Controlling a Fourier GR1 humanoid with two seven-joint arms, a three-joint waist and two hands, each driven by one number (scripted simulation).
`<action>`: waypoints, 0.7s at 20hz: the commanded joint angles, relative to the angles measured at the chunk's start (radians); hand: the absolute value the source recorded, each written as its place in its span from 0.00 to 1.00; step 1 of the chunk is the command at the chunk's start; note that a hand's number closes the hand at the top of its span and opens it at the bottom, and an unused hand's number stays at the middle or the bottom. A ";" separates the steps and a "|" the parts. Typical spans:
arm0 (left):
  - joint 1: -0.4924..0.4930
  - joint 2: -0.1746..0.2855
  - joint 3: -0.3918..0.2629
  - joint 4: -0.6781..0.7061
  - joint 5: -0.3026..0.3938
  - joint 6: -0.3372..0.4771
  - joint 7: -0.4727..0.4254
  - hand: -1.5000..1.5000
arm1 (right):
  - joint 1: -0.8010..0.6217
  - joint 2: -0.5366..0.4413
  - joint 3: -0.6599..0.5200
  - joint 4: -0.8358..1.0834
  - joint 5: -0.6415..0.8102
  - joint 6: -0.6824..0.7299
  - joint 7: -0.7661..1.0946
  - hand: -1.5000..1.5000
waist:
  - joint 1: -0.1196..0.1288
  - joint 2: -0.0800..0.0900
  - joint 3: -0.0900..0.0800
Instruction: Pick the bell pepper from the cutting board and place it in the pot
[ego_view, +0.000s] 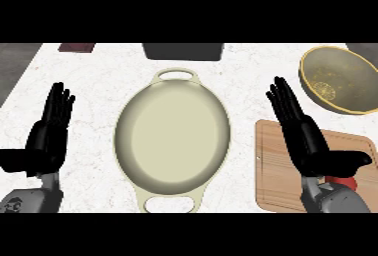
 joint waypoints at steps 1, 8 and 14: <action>-0.010 0.023 0.042 0.003 0.012 -0.012 0.023 0.50 | 0.011 -0.081 -0.083 0.031 0.020 0.042 -0.013 1.00 | -0.025 0.000 0.013; 0.000 0.037 0.052 -0.016 0.030 0.014 0.114 0.50 | 0.183 -0.561 -0.293 0.240 0.369 -0.021 -0.108 1.00 | -0.089 0.014 0.009; -0.052 0.028 0.012 -0.087 0.032 0.025 0.267 0.50 | 0.286 -0.416 -0.508 0.396 0.191 -0.024 -0.606 0.00 | -0.037 -0.001 0.016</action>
